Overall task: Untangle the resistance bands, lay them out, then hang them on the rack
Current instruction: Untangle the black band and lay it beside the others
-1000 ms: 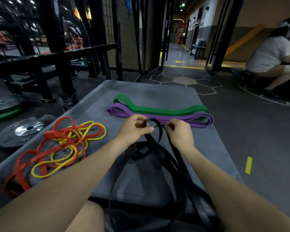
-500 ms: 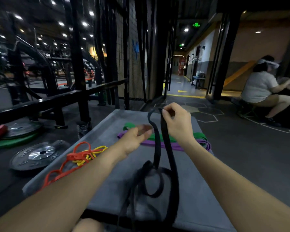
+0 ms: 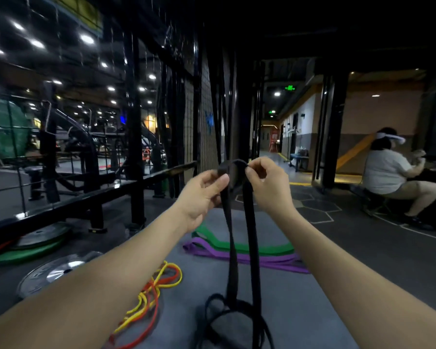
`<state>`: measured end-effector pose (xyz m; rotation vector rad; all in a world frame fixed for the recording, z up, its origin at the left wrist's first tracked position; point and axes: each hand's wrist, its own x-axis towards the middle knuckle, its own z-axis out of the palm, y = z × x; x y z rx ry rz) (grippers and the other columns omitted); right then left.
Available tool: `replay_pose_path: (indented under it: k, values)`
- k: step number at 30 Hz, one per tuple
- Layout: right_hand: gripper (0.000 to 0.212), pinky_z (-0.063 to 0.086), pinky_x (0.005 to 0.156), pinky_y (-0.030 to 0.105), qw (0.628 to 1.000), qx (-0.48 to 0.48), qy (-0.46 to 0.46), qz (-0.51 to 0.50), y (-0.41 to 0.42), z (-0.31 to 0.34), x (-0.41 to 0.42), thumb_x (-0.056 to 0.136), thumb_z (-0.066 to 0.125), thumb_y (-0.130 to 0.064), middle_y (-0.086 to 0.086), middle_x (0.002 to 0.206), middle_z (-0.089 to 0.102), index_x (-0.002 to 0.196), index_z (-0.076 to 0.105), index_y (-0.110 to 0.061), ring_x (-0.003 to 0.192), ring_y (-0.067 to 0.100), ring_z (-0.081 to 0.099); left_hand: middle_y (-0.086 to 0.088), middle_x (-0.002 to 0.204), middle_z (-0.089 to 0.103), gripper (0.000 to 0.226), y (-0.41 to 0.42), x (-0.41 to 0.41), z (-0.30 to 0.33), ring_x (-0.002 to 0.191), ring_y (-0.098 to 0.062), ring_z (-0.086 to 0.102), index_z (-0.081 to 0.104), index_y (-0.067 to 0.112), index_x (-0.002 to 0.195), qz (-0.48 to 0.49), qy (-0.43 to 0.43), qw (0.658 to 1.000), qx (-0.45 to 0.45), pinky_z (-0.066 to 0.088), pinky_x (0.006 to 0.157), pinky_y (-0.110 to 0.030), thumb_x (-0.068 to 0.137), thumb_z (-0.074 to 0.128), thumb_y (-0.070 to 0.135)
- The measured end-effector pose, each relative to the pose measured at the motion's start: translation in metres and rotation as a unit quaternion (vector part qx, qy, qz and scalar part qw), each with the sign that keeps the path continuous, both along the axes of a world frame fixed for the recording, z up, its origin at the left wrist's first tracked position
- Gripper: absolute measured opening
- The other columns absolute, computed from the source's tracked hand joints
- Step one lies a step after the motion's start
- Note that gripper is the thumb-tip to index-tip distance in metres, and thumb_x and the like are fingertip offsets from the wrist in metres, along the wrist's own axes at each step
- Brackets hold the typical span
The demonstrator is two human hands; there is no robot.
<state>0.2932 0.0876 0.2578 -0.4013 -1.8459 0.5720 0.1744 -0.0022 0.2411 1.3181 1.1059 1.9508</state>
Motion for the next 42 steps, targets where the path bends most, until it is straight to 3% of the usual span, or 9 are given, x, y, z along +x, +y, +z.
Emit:
replay_pose_path:
  k: [5, 9, 12, 16, 19, 26, 30, 38, 42]
  values:
    - [0.016, 0.048, 0.063, 0.02, 0.997, -0.003, -0.026, 0.077, -0.017, 0.024, -0.006, 0.088, 0.057, -0.004, -0.007, 0.076, 0.058, 0.096, 0.057, -0.019, 0.07, 0.007, 0.056, 0.005, 0.067, 0.063, 0.013, -0.014, -0.005, 0.049, 0.059, -0.005, 0.06, 0.055, 0.015, 0.078, 0.12, 0.037, 0.992, 0.035, 0.049, 0.05, -0.013, 0.087, 0.06, 0.008]
    - [0.02, 0.055, 0.066, 0.031, 0.992, -0.014, -0.02, 0.122, -0.029, 0.045, -0.015, 0.088, 0.055, 0.0, -0.001, 0.082, 0.059, 0.099, 0.056, -0.016, 0.076, 0.017, 0.06, 0.0, 0.073, 0.06, 0.013, -0.02, -0.007, 0.08, 0.065, -0.009, 0.059, 0.056, 0.016, 0.077, 0.168, 0.074, 0.982, 0.051, 0.05, 0.053, -0.013, 0.083, 0.067, 0.014]
    - [0.02, 0.05, 0.064, 0.027, 0.988, -0.006, -0.011, 0.154, -0.036, 0.06, -0.017, 0.088, 0.052, 0.005, 0.001, 0.079, 0.056, 0.1, 0.056, -0.012, 0.071, 0.014, 0.055, 0.001, 0.072, 0.058, 0.014, -0.022, -0.009, 0.093, 0.065, -0.01, 0.058, 0.055, 0.016, 0.08, 0.189, 0.095, 0.975, 0.066, 0.05, 0.055, -0.015, 0.081, 0.07, 0.016]
    - [0.023, 0.051, 0.053, 0.017, 0.981, -0.024, -0.006, 0.195, -0.04, 0.077, -0.014, 0.09, 0.044, 0.01, 0.0, 0.077, 0.052, 0.104, 0.055, -0.005, 0.065, 0.01, 0.054, -0.001, 0.093, 0.059, 0.024, -0.024, -0.014, 0.109, 0.083, -0.016, 0.059, 0.055, 0.026, 0.093, 0.214, 0.139, 0.963, 0.086, 0.053, 0.074, -0.029, 0.078, 0.073, 0.02]
    - [0.02, 0.055, 0.061, 0.024, 0.98, -0.02, -0.008, 0.196, -0.038, 0.088, -0.013, 0.091, 0.047, 0.005, 0.003, 0.082, 0.054, 0.104, 0.056, -0.008, 0.071, 0.013, 0.057, 0.0, 0.096, 0.064, 0.02, -0.025, -0.012, 0.122, 0.093, -0.017, 0.06, 0.061, 0.028, 0.093, 0.207, 0.18, 0.957, 0.092, 0.051, 0.084, -0.032, 0.081, 0.069, 0.014]
    - [0.01, 0.055, 0.072, 0.034, 0.965, -0.095, -0.009, 0.244, -0.034, 0.089, -0.011, 0.093, 0.056, -0.025, -0.003, 0.077, 0.06, 0.097, 0.06, -0.016, 0.072, 0.011, 0.059, 0.002, 0.085, 0.065, 0.013, -0.021, -0.004, 0.144, 0.081, -0.011, 0.062, 0.065, 0.018, 0.089, 0.207, 0.16, 0.962, 0.073, 0.055, 0.071, -0.023, 0.08, 0.07, 0.01]
    - [0.01, 0.053, 0.078, 0.027, 0.978, -0.036, -0.137, 0.152, -0.029, 0.074, -0.016, 0.085, 0.065, -0.015, 0.001, 0.091, 0.066, 0.093, 0.06, -0.017, 0.088, 0.017, 0.064, 0.0, 0.092, 0.066, 0.012, -0.022, -0.003, 0.153, 0.084, -0.01, 0.064, 0.064, 0.017, 0.091, 0.212, 0.132, 0.965, 0.084, 0.054, 0.063, -0.017, 0.082, 0.068, 0.011]
    - [0.018, 0.055, 0.086, 0.043, 0.965, -0.087, -0.213, 0.123, 0.006, 0.039, -0.016, 0.089, 0.053, 0.0, 0.006, 0.077, 0.069, 0.08, 0.057, -0.015, 0.078, 0.025, 0.068, 0.002, 0.095, 0.065, 0.01, -0.034, -0.03, 0.144, 0.088, -0.009, 0.064, 0.062, 0.016, 0.093, 0.243, -0.025, 0.965, 0.094, 0.056, 0.074, -0.021, 0.086, 0.063, 0.01]
    - [0.011, 0.055, 0.069, 0.026, 0.959, -0.12, -0.231, 0.114, 0.014, 0.026, -0.011, 0.093, 0.052, -0.005, 0.006, 0.074, 0.064, 0.082, 0.055, -0.009, 0.066, 0.018, 0.062, 0.002, 0.09, 0.063, 0.009, -0.037, -0.044, 0.129, 0.086, -0.009, 0.063, 0.06, 0.014, 0.093, 0.245, -0.101, 0.959, 0.095, 0.055, 0.074, -0.021, 0.088, 0.061, 0.007]
